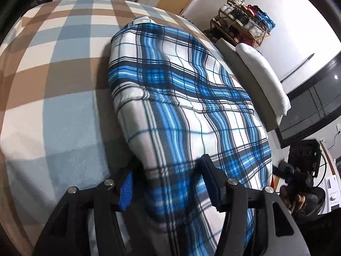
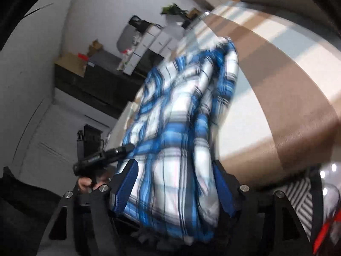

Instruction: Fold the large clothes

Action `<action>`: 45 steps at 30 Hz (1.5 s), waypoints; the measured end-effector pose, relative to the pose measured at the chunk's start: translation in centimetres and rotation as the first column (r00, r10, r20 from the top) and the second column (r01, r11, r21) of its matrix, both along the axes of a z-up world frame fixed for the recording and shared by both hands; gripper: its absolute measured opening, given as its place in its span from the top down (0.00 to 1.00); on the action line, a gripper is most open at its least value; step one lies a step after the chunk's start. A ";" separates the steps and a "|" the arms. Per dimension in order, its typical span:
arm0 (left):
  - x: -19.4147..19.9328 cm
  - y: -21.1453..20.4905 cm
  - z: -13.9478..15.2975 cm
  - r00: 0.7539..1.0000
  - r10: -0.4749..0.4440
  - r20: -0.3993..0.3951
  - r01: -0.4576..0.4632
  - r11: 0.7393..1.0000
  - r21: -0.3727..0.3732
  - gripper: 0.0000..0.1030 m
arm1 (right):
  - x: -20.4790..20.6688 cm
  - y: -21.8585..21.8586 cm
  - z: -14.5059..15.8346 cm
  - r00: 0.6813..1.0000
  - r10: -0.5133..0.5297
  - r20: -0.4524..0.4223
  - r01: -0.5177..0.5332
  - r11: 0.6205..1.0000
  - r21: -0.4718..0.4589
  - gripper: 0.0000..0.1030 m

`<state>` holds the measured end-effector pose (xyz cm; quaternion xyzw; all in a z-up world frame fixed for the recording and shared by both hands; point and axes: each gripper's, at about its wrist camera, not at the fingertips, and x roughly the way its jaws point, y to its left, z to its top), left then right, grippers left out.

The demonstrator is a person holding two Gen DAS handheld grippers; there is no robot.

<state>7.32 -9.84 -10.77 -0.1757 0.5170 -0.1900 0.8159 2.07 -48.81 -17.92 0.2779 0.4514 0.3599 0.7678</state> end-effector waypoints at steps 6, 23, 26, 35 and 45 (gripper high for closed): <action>-0.4 -0.9 0.1 1.000 -0.015 0.019 0.014 0.998 0.057 0.42 | 2.6 3.9 1.0 0.995 0.029 0.095 -0.013 0.987 -0.160 0.33; 1.4 -5.7 8.1 0.938 -0.042 0.344 0.017 0.997 0.076 0.90 | 6.2 3.2 11.4 0.922 0.062 0.382 0.010 0.983 -0.183 0.85; 3.0 -7.6 11.8 0.889 -0.057 0.454 0.037 0.998 0.053 0.90 | 7.6 0.6 16.5 0.873 0.033 0.486 0.064 0.981 -0.182 0.86; 11.2 -17.8 21.8 0.738 -0.159 0.656 0.205 0.979 0.006 0.90 | 12.4 -11.4 29.6 0.715 -0.160 0.681 0.353 0.923 -0.154 0.85; 17.7 -32.2 11.5 0.827 -0.468 0.312 0.489 0.872 0.014 0.82 | 20.4 -25.6 16.8 0.879 -0.341 0.334 0.475 0.695 -0.540 0.54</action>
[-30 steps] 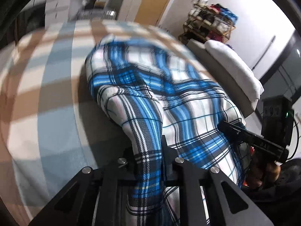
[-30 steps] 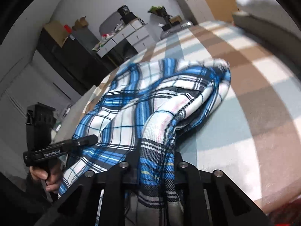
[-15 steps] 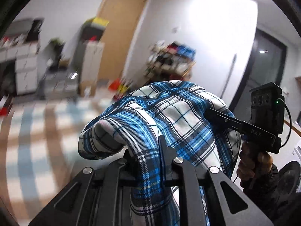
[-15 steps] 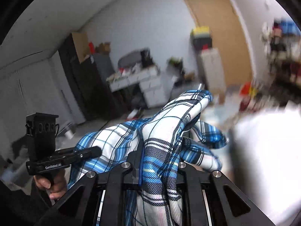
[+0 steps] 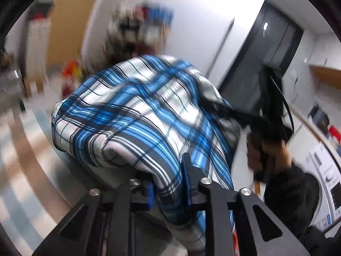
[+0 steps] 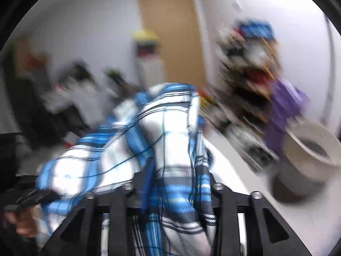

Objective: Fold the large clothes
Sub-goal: 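Lift the folded shirt with both grippers and carry it toward the grey mattress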

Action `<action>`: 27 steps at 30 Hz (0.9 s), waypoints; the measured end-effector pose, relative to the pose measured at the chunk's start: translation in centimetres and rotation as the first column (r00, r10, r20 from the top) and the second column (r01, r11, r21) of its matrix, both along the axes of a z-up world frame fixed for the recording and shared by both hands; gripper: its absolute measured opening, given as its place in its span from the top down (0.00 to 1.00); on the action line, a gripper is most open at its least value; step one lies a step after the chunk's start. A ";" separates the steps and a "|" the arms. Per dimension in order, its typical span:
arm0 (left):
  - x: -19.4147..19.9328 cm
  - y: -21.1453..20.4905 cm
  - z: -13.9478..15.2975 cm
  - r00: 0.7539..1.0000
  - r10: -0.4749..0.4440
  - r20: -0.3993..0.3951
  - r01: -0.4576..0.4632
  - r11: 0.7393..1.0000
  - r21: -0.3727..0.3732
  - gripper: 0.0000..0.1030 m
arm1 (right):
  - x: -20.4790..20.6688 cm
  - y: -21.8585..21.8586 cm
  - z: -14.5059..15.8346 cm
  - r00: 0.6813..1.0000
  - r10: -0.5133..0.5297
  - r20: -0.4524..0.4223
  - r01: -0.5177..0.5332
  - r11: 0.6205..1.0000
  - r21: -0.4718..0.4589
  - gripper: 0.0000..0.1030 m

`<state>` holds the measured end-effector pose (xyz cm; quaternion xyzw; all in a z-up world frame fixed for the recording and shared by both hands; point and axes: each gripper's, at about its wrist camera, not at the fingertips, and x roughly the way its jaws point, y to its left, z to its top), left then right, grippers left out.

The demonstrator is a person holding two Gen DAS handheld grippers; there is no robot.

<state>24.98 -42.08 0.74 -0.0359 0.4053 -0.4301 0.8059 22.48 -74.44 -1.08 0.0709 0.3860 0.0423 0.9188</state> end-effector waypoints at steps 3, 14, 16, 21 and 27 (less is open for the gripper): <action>-2.3 -0.3 -3.5 0.998 -0.058 0.004 0.058 0.997 0.041 0.66 | -1.0 -2.5 -3.7 0.984 -0.140 -0.114 0.141 0.990 -0.003 0.53; 4.4 10.5 -4.3 0.963 0.056 -0.263 -0.115 0.970 -0.213 0.39 | -16.0 -2.5 -4.8 0.971 -0.230 0.060 0.192 0.909 0.371 0.26; 6.1 9.8 -5.9 0.931 0.028 -0.363 -0.118 0.966 -0.229 0.39 | -15.0 -2.5 -5.8 0.974 -0.225 0.029 0.188 0.873 0.449 0.26; 7.9 8.3 -7.0 0.902 0.055 -0.428 -0.171 0.956 -0.237 0.39 | -12.8 -2.3 -7.3 0.969 -0.244 -0.028 0.225 0.839 0.496 0.26; 6.8 8.6 -3.6 0.947 0.155 -0.282 -0.226 0.945 -0.238 0.96 | -12.4 -3.2 -5.6 0.938 -0.345 0.031 0.288 0.826 0.485 0.77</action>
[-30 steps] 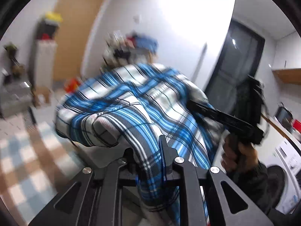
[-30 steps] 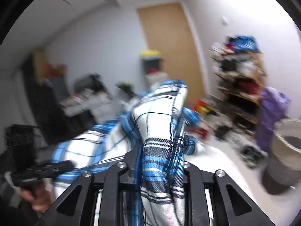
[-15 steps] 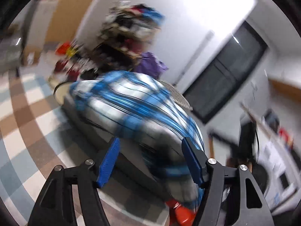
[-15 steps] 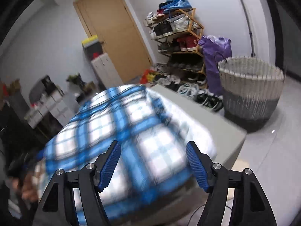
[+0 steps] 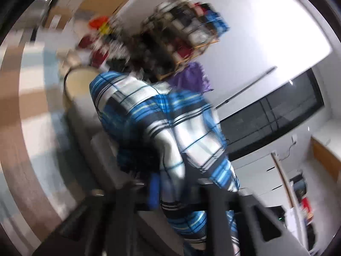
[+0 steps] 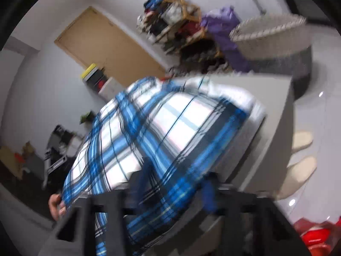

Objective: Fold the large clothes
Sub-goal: 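Lift the folded shirt with both grippers and carry it toward the grey mattress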

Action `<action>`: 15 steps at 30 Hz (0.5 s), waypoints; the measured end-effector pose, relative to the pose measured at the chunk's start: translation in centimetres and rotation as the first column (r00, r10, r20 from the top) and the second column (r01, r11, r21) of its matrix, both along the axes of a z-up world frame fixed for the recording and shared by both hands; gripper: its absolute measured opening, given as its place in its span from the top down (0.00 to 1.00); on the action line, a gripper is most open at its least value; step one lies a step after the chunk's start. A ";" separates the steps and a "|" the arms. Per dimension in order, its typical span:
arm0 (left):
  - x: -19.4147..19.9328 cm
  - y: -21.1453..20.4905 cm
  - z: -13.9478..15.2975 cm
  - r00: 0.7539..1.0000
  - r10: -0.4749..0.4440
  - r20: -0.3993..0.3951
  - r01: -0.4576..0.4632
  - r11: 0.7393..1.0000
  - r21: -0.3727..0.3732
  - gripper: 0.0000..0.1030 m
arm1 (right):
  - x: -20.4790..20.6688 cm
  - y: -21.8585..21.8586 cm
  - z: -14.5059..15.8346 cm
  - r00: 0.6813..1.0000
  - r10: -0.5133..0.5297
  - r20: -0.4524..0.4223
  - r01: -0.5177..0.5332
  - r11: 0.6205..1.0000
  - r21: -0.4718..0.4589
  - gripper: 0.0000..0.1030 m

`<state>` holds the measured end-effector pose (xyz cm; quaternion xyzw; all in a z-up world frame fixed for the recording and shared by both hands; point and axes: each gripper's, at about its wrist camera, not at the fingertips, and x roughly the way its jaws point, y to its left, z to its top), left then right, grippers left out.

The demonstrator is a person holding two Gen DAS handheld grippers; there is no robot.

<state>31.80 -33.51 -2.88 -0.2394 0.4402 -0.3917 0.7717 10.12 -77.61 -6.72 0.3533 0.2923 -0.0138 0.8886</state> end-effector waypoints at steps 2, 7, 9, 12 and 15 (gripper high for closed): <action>-0.6 -0.2 1.8 0.992 -0.003 0.128 0.002 1.000 0.011 0.97 | 0.3 0.4 1.8 0.999 0.021 0.036 -0.018 0.997 -0.078 0.89; -0.5 1.0 4.1 0.975 0.002 0.222 0.010 0.999 -0.051 0.98 | 1.9 0.4 6.3 0.990 0.040 0.133 -0.010 0.976 -0.219 0.91; 0.0 0.6 3.5 0.976 0.008 0.218 -0.003 1.000 -0.022 0.97 | 2.4 -0.3 5.8 0.992 0.011 0.126 0.015 0.978 -0.209 0.91; 1.6 -0.2 1.1 0.985 0.004 0.173 -0.010 0.999 0.035 0.97 | 2.7 0.0 3.0 0.999 -0.018 0.027 0.023 0.975 -0.219 0.88; 3.0 -1.2 -1.5 0.994 -0.022 0.110 0.011 0.995 0.101 0.96 | 2.5 0.9 0.2 0.998 0.005 -0.070 -0.019 0.978 -0.207 0.80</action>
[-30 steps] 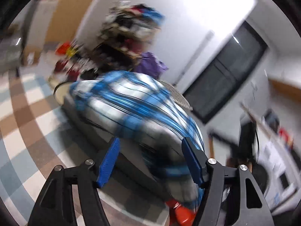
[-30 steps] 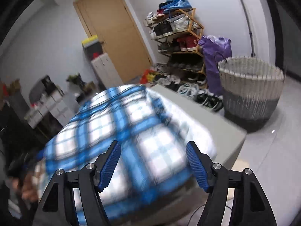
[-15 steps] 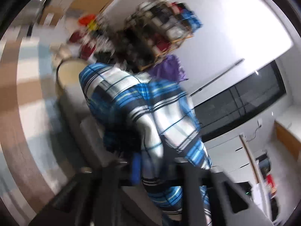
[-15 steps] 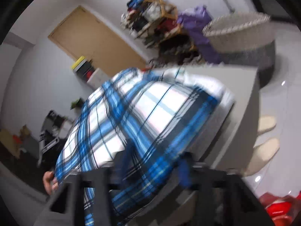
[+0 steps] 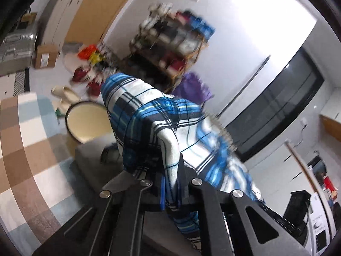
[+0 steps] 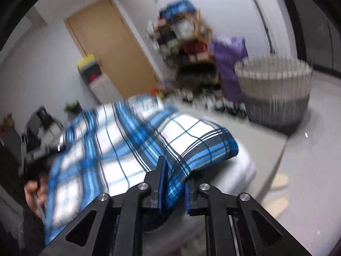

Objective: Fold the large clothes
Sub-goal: 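Lift the folded shirt with both grippers and carry it toward the grey mattress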

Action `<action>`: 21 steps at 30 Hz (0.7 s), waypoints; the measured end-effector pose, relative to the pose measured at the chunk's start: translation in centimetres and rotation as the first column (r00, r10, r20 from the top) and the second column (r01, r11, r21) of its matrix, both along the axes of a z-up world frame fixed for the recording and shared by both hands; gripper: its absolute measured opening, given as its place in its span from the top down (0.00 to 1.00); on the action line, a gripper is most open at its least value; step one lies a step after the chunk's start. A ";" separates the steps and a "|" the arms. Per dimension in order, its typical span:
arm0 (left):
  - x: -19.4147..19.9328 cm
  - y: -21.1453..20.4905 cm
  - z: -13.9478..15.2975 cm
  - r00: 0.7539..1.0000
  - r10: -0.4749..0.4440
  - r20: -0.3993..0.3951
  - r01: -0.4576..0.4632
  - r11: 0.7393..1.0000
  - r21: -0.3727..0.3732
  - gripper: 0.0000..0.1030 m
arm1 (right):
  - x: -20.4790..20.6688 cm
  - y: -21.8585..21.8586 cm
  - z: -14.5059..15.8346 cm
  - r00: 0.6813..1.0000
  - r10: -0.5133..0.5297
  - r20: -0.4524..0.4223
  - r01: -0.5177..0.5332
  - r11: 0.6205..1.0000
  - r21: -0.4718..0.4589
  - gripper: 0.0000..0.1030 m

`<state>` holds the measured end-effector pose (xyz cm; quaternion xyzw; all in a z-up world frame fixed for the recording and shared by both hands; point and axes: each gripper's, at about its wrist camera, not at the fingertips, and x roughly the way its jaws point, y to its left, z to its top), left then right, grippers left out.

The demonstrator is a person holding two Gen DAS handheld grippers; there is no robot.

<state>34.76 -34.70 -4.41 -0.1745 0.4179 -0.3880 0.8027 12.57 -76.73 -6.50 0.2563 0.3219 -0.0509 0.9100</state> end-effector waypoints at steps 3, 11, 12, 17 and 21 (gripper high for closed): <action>-0.1 1.6 -1.3 0.995 0.000 -0.101 -0.007 0.997 -0.071 0.87 | -2.4 0.1 0.5 0.999 -0.021 0.024 0.021 1.000 -0.006 0.65; 1.6 4.2 -1.0 0.968 -0.018 -0.249 -0.034 0.979 -0.202 0.41 | -6.6 1.4 2.7 0.998 0.007 0.065 -0.009 1.000 0.023 0.48; 1.9 3.6 -0.9 0.968 -0.020 -0.252 -0.030 0.981 -0.193 0.41 | -6.5 1.8 2.9 0.997 0.016 0.073 -0.019 0.999 0.028 0.48; 1.2 1.9 -1.3 0.966 0.042 -0.256 -0.077 0.989 -0.128 0.51 | -8.8 5.5 2.6 0.987 0.100 0.129 -0.116 0.986 0.119 0.36; 1.0 2.6 -1.3 0.972 0.032 -0.232 -0.066 0.988 -0.140 0.42 | -9.5 6.5 0.4 0.976 0.171 0.137 -0.207 0.926 0.317 0.31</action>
